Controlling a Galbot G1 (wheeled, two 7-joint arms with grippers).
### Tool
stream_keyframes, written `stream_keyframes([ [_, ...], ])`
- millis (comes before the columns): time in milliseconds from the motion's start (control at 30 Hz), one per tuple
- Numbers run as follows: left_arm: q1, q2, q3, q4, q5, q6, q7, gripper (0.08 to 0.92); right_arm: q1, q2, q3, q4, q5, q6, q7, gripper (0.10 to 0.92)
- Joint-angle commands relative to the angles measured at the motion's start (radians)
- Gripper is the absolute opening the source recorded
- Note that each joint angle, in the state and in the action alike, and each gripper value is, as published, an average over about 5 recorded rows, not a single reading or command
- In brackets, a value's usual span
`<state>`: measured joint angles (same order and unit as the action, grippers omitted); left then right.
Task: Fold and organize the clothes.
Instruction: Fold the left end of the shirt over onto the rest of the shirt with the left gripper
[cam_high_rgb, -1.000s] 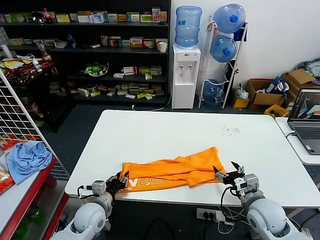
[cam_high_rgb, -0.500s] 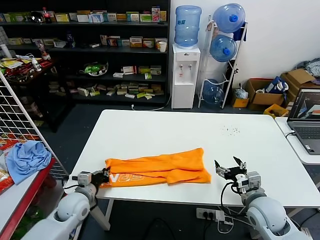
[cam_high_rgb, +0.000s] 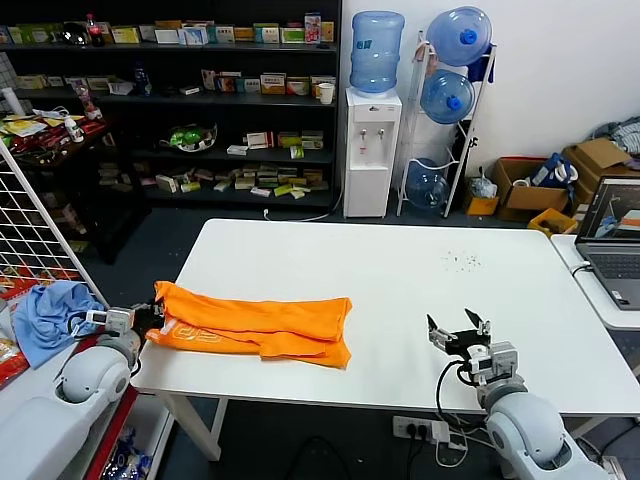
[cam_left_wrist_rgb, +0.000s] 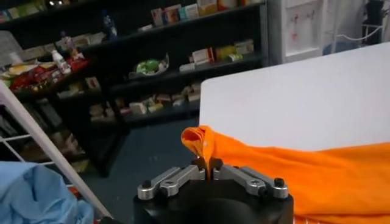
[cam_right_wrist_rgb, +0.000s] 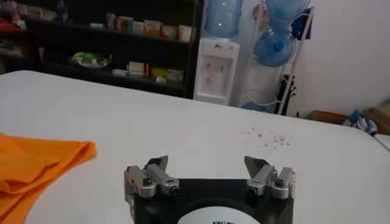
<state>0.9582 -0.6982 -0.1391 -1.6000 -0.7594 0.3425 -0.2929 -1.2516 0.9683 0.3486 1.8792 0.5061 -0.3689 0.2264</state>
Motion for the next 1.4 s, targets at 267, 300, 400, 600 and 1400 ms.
stream_keyframes([
  [267,-0.005,-0.187,0.141,-0.37,-0.294,0.092,-0.22,0.122,0.011,0.05,-0.011,-0.035,-0.067,0.019,0.006,0.823],
  [300,-0.013,-0.213,0.155,-0.363,-0.294,0.092,-0.225,0.122,0.01,0.052,-0.011,-0.037,-0.073,0.019,0.006,0.823],
  [400,-0.041,-0.298,0.192,-0.321,-0.281,0.089,-0.236,0.122,0.009,0.054,-0.008,-0.042,-0.083,0.019,0.007,0.823],
  [600,-0.099,-0.448,0.252,-0.185,-0.241,0.077,-0.245,0.122,0.011,0.056,0.005,-0.058,-0.098,0.022,0.01,0.823],
  [1400,-0.117,-0.573,0.311,-0.018,-0.084,-0.067,-0.069,0.439,0.026,0.047,0.025,-0.094,-0.082,0.035,-0.006,0.823],
])
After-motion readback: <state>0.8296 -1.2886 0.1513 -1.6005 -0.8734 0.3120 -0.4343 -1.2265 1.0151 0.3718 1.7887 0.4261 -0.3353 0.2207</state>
